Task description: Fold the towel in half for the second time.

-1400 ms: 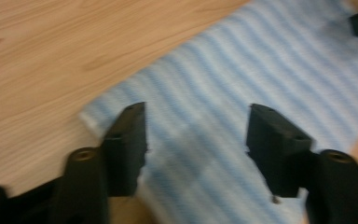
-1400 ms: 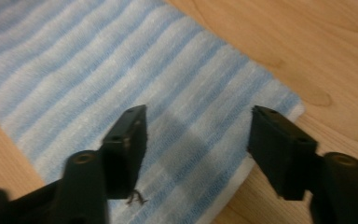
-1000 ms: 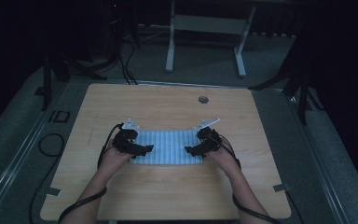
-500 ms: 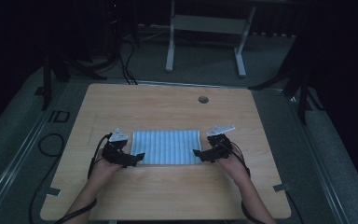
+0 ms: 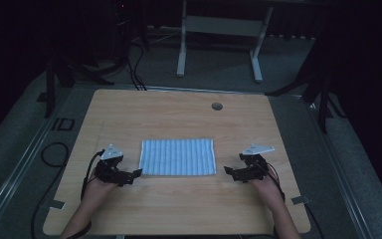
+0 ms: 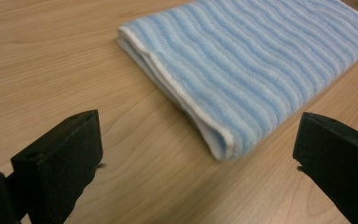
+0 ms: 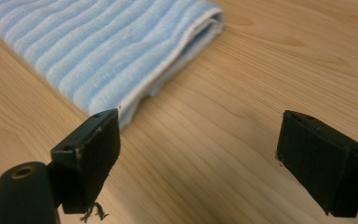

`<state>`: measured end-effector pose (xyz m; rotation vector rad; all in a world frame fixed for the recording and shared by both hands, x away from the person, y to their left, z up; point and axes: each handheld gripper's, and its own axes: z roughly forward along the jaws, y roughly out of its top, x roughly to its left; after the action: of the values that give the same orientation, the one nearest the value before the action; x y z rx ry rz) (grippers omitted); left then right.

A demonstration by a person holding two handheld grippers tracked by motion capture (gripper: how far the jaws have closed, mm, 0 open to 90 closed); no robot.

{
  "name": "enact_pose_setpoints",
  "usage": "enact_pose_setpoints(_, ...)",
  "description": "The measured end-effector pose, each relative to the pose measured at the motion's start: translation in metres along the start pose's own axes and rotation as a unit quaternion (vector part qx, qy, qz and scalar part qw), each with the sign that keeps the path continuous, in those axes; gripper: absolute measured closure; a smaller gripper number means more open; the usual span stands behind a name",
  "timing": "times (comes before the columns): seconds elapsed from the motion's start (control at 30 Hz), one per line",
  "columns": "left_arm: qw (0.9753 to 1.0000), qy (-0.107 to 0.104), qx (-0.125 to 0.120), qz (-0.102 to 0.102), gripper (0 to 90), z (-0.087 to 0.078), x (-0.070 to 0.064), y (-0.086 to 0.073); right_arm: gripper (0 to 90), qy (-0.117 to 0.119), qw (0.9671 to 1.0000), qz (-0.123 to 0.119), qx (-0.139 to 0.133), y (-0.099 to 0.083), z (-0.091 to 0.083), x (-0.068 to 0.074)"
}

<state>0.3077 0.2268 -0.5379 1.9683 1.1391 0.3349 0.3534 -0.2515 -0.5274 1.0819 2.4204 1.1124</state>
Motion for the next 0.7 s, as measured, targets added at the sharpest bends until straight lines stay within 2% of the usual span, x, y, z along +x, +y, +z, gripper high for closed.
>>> enact_pose_setpoints(0.07, 1.0, 0.005, -0.001, 0.0, 1.3, -0.003, 0.002, -0.003, 13.3, -0.007, 1.0, 0.002, -0.006, -0.005, -0.006, -0.003)
enact_pose_setpoints(0.13, 1.0, 0.001, -0.004, -0.008, 1.3, -0.007, 0.005, -0.007, 13.3, -0.012, 0.9999, 0.003, -0.009, -0.01, -0.012, -0.007)
enact_pose_setpoints(0.37, 0.9996, 0.017, -0.006, -0.02, 1.3, -0.024, 0.014, -0.023, 13.2, -0.032, 0.9992, 0.015, -0.016, -0.03, -0.029, -0.017)
enact_pose_setpoints(0.4, 0.9994, 0.02, -0.009, -0.025, 1.3, -0.025, 0.014, -0.025, 13.3, -0.04, 0.9989, 0.019, -0.013, -0.037, -0.032, -0.02)
enact_pose_setpoints(0.7, 0.998, 0.04, -0.018, -0.046, 1.4, -0.043, 0.022, -0.045, 13.5, -0.069, 0.9962, 0.044, -0.029, -0.058, -0.051, -0.027)
